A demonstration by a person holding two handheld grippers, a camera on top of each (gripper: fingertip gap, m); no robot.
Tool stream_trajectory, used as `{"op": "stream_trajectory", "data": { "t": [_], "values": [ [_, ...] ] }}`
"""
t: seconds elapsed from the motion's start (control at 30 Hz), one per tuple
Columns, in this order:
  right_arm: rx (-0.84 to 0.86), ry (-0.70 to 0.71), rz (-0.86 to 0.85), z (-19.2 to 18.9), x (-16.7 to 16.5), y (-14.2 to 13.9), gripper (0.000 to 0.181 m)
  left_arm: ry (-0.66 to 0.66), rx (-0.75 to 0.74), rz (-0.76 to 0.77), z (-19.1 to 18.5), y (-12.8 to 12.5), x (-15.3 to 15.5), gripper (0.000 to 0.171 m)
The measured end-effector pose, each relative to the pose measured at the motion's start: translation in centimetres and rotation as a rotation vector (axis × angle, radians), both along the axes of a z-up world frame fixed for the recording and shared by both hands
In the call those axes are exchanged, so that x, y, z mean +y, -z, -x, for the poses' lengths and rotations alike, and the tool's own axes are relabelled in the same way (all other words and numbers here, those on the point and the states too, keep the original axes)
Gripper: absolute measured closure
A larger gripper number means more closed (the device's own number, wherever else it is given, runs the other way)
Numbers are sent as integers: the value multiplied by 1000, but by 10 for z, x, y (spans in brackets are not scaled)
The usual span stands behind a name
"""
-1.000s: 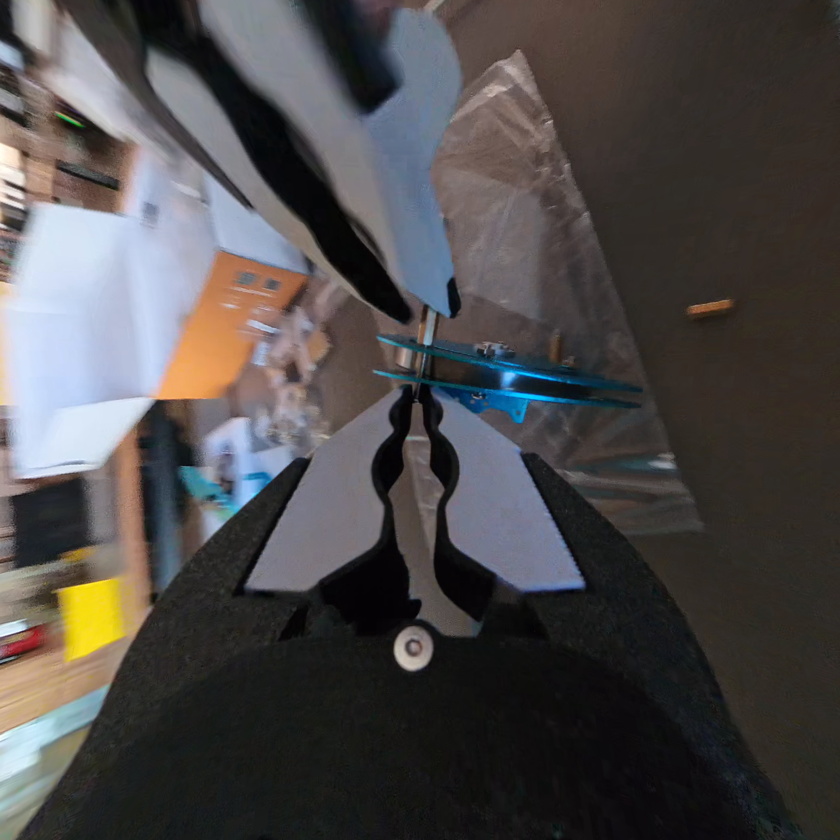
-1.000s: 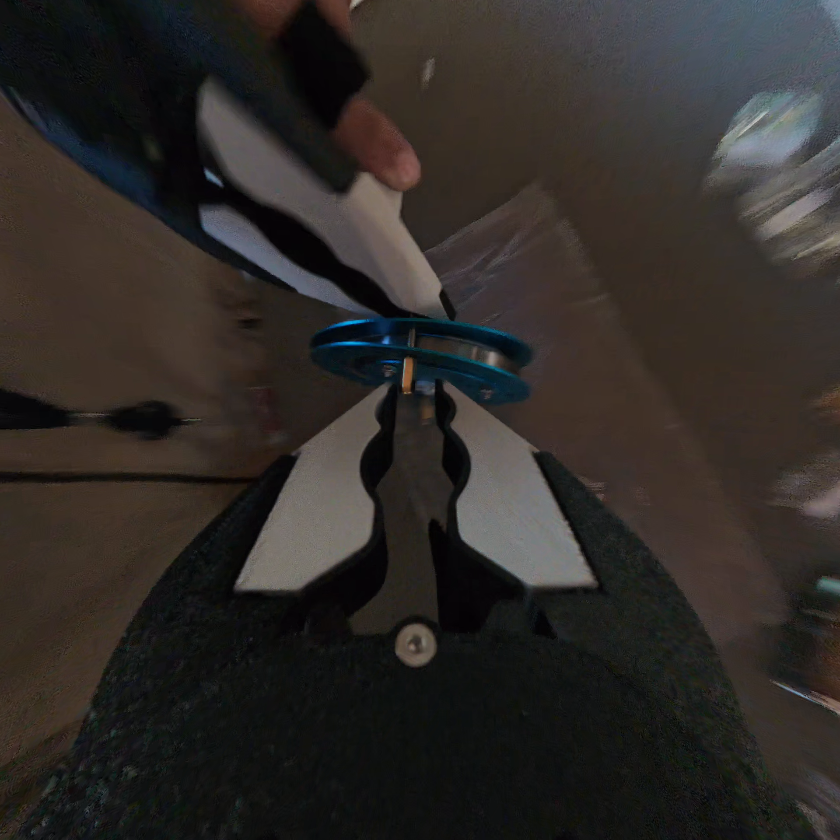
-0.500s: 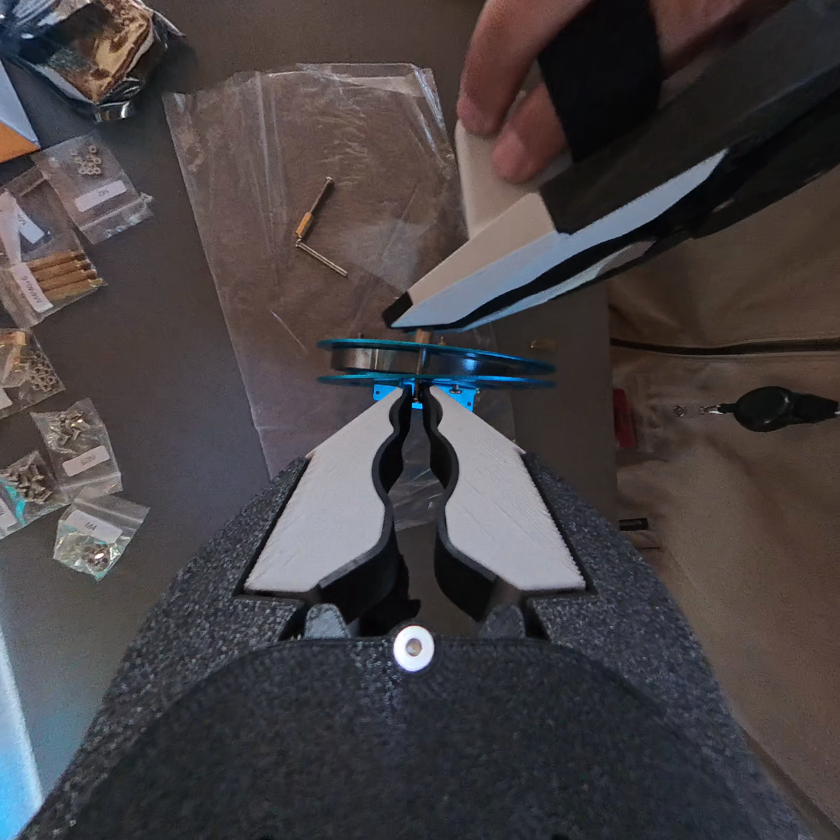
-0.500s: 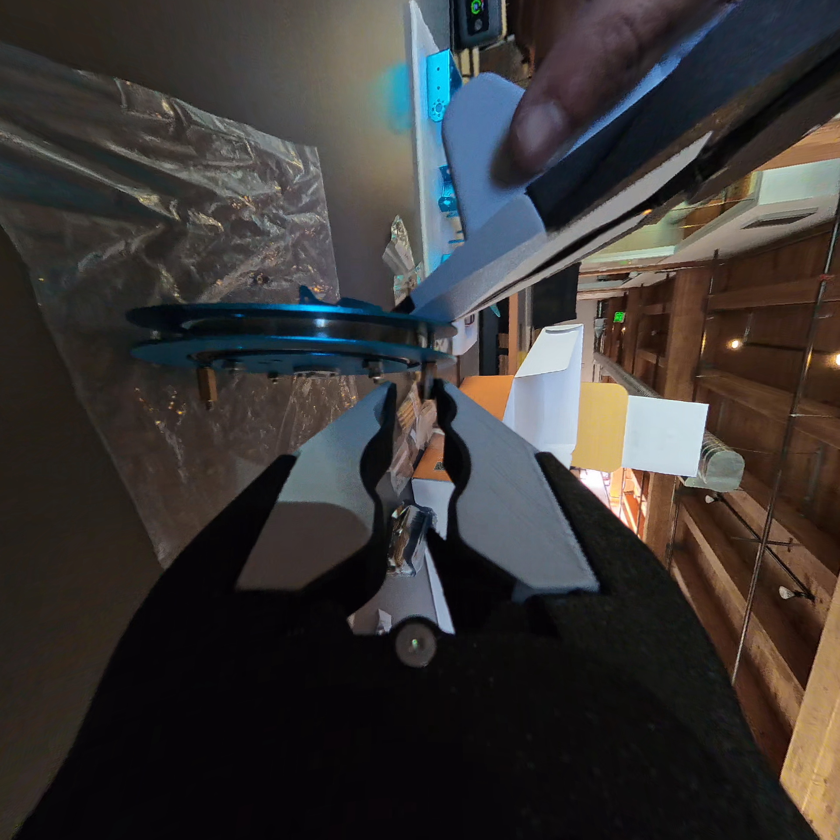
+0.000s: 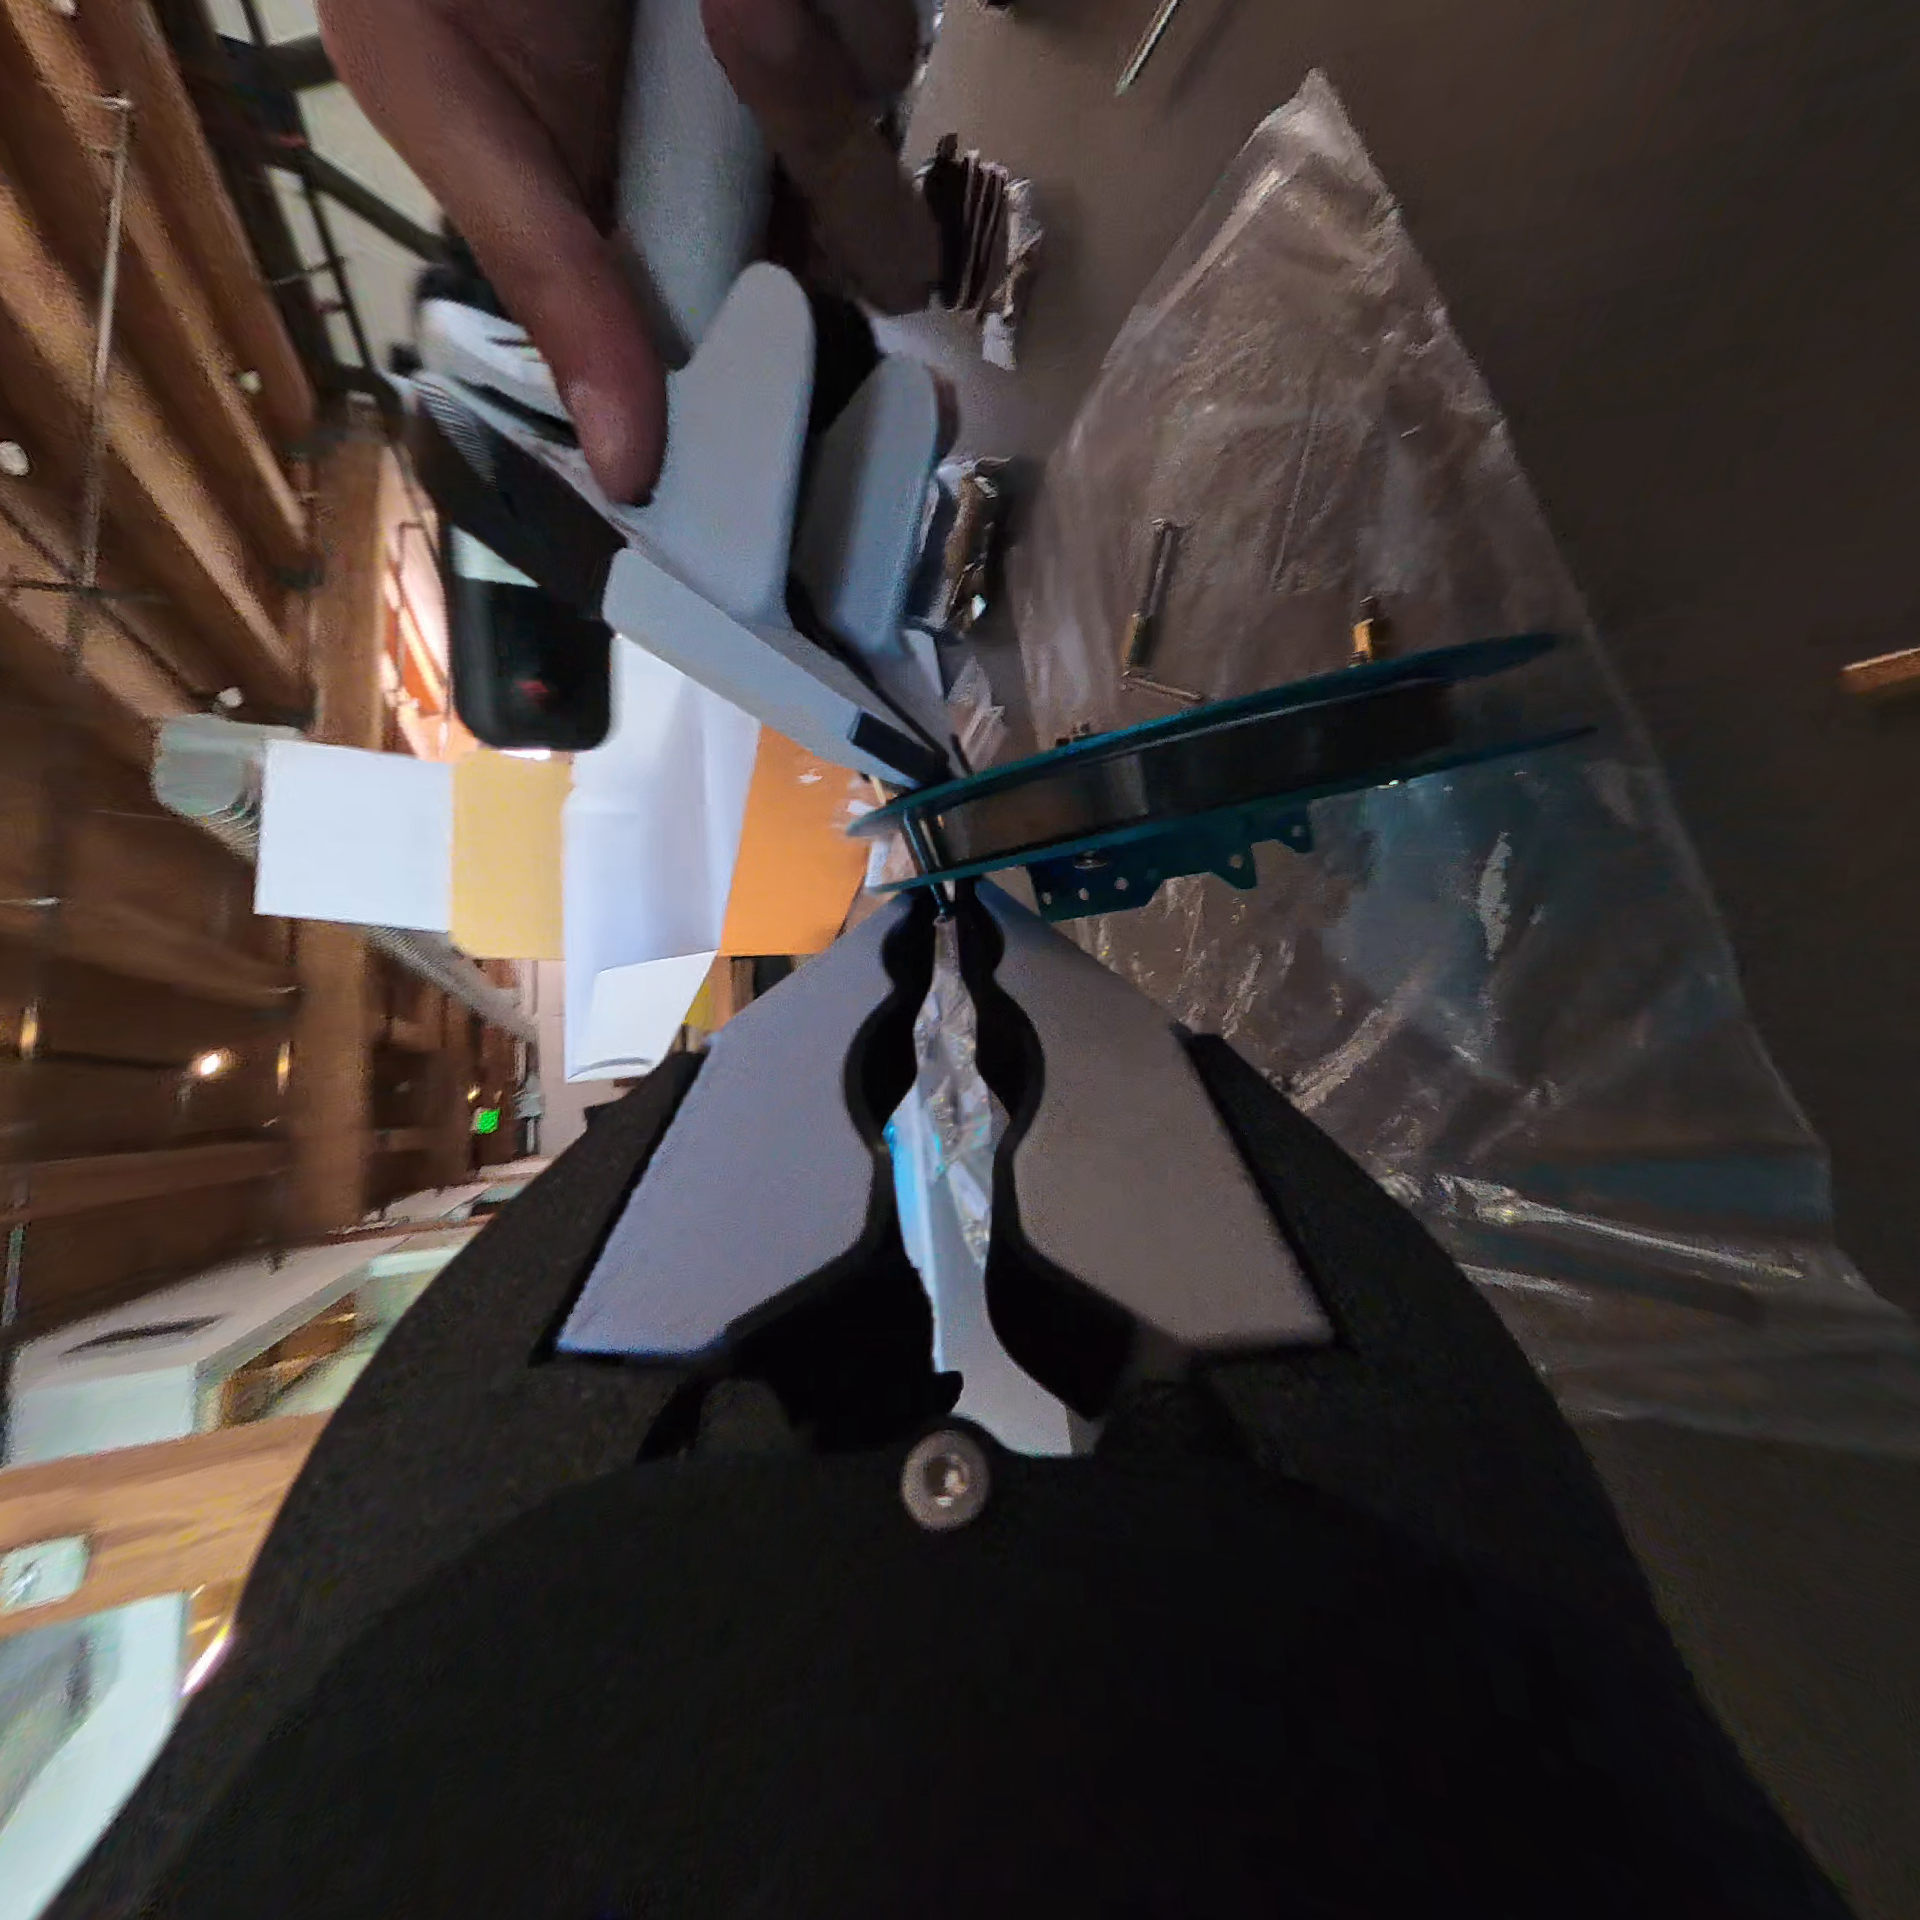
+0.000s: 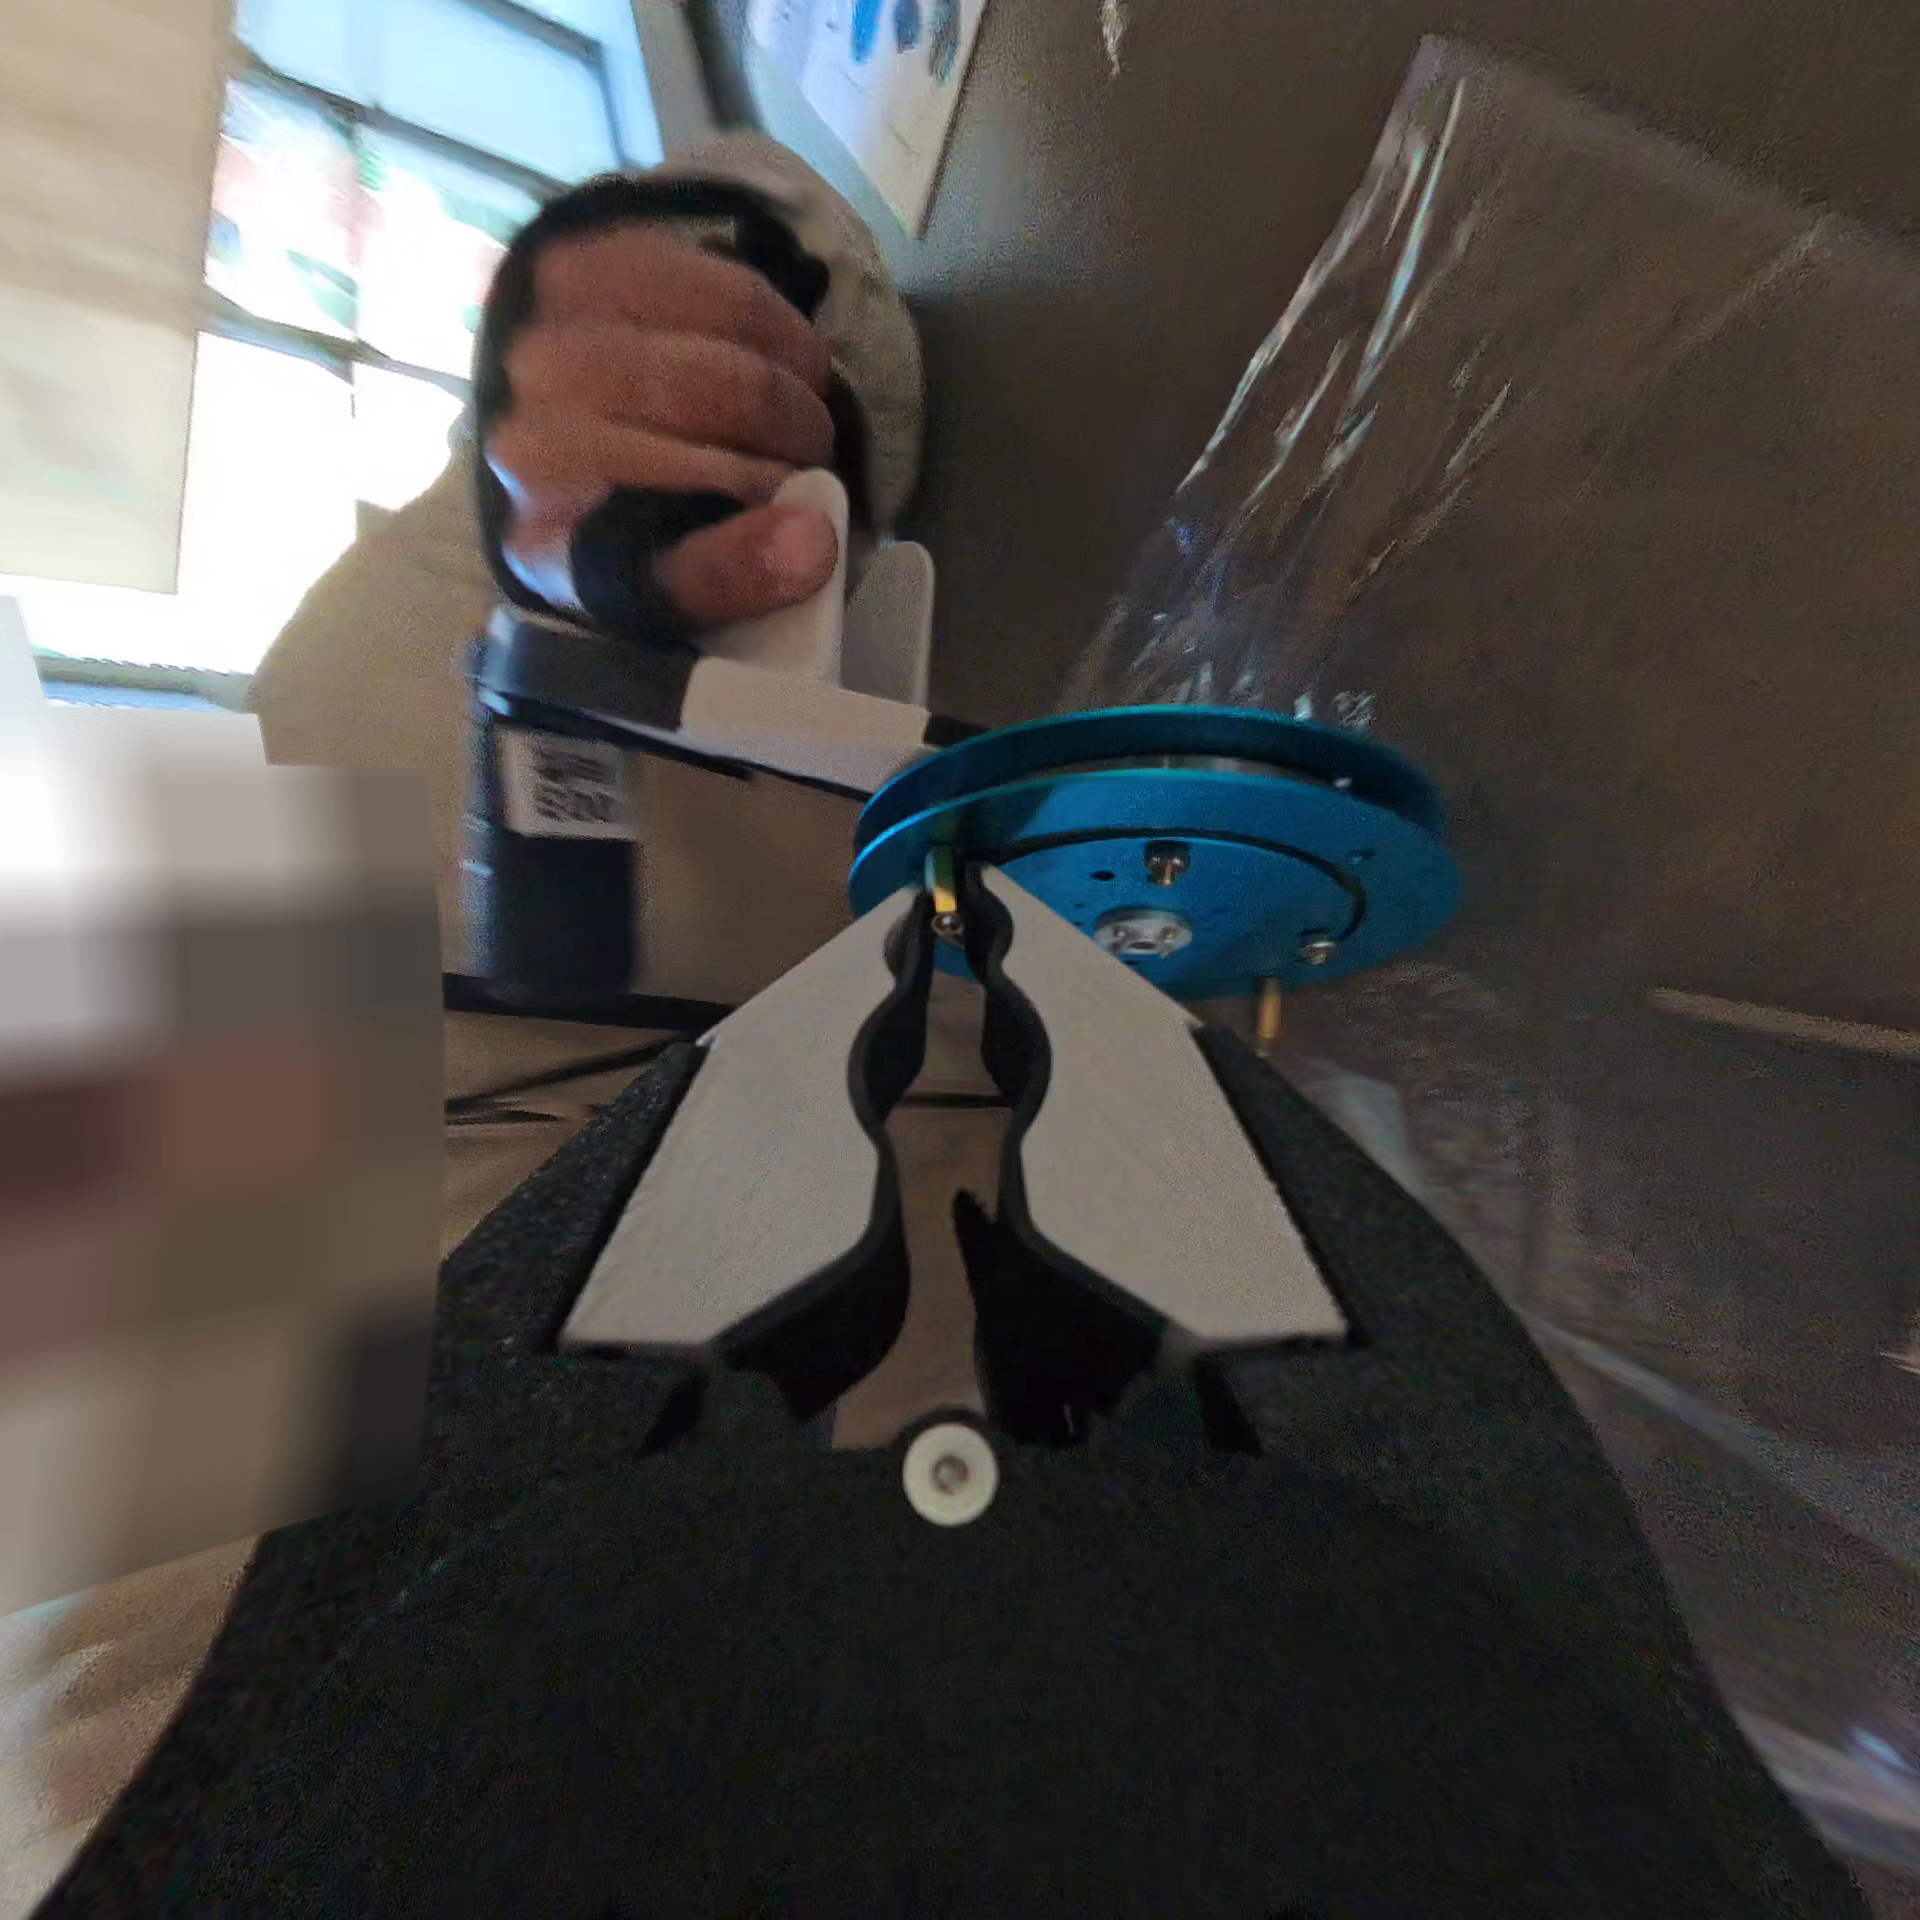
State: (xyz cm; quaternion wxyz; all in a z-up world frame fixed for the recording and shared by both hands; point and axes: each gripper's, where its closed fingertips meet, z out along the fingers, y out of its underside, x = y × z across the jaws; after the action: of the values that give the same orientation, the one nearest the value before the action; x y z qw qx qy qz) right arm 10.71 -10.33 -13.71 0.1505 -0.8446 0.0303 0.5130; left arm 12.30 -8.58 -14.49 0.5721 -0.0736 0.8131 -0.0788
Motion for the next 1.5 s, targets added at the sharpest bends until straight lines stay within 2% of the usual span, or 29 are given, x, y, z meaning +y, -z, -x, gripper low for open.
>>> {"op": "stream_trajectory", "data": {
  "t": [0.07, 0.1, 0.17, 0.23, 0.3, 0.33, 0.37, 0.43, 0.57, 0.63, 0.7, 0.77, 0.8, 0.83, 0.87, 0.93, 1.0, 1.13, 1.23, 1.37, 1.43, 1.5],
  "values": [
    [138, 29, 79, 0, 1, -1, 178, -12, -26, -22, -1, -1, 2, 171],
    [153, 31, 89, 0, 1, -1, 178, -15, -33, -34, -2, -1, 2, 170],
    [104, 22, 62, -1, 1, -1, 177, -12, -20, -21, -3, -1, 2, 170],
    [-20, -7, -48, -1, 1, 0, 177, -10, 33, 42, -3, 0, 3, 169],
    [-245, -48, -239, -5, 4, 2, 176, -13, 122, 129, -5, 1, 4, 169],
    [-410, -75, -361, -9, 5, 4, 174, -14, 171, 164, -6, 2, 5, 169],
    [-619, -103, -465, -18, 6, 8, 165, -13, 233, 199, -6, 3, 6, 169],
    [-1025, -151, -628, -35, 7, 11, 160, -21, 359, 272, -5, 6, 10, 169],
    [-1619, -253, -821, -39, 7, 2, 149, 2, 595, 428, 0, 9, 7, 169],
    [-1927, -311, -912, -43, 12, -4, 150, 28, 688, 483, 2, 7, 1, 169],
    [-2106, -371, -992, -41, 14, -3, 155, 44, 731, 508, 1, 6, -2, 169],
    [-2134, -429, -995, -38, 14, 10, 156, 36, 769, 533, -1, 6, -4, 169],
    [-2163, -413, -1003, -39, 15, 8, 159, 36, 776, 532, -1, 6, -4, 169],
    [-2190, -388, -1020, -41, 16, 2, 172, 40, 779, 528, -1, 6, -5, 169],
    [-2195, -378, -1019, -41, 15, -2, 176, 32, 775, 522, -2, 7, -5, 169],
    [-2152, -368, -968, -41, 12, -1, 177, 29, 732, 499, -5, 6, -5, 169],
    [-2003, -336, -866, -42, 9, 2, 178, 42, 618, 402, -10, 7, -4, 170],
    [-1267, -119, -551, -33, -1, 5, 178, 54, 319, 154, -18, 4, -6, 169],
    [-690, -3, -248, -23, -12, 8, 178, 77, 102, -31, -19, 1, -12, 170],
    [54, 103, 84, -12, -20, -2, 178, 80, -85, -137, -18, -6, -16, 170],
    [313, 135, 170, -11, -20, -4, 178, 70, -123, -178, -18, -6, -15, 170],
    [349, 132, 156, -10, -19, -4, 177, 77, -103, -155, -18, -6, -15, 170]
  ]
}}
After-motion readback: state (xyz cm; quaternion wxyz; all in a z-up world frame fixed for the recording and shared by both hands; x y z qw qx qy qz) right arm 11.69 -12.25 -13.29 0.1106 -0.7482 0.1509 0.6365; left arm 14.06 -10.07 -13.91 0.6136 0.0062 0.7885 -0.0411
